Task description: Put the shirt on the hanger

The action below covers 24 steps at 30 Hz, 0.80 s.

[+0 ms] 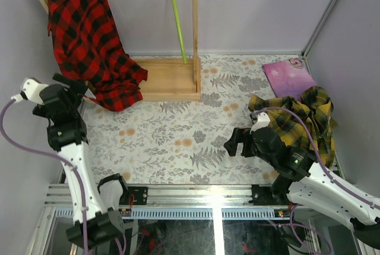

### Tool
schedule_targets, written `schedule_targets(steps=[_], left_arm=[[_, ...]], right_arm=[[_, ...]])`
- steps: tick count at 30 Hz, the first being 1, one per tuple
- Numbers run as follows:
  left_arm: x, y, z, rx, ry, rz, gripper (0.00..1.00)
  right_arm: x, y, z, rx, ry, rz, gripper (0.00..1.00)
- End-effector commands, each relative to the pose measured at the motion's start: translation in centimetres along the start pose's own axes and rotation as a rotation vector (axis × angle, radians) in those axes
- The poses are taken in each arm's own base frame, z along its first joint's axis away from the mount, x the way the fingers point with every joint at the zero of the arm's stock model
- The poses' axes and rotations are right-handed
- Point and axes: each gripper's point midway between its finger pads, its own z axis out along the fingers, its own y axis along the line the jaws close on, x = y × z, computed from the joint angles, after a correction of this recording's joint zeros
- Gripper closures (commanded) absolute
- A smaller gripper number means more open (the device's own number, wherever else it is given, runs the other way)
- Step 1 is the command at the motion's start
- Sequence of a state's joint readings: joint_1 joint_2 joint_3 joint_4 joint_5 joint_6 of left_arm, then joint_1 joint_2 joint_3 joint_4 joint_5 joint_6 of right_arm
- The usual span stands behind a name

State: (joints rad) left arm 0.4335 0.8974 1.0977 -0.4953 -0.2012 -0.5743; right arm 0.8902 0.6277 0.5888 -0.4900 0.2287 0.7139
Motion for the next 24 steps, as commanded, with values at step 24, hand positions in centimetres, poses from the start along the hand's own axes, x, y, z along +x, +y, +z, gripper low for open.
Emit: schedule_targets(steps=[24], left_arm=[[21.0,-10.0,-20.0,1.078,0.576,0.641,0.0]], right_arm=[[-10.5,-1.7,-9.9,0.055,-0.432,-0.064,0.01]])
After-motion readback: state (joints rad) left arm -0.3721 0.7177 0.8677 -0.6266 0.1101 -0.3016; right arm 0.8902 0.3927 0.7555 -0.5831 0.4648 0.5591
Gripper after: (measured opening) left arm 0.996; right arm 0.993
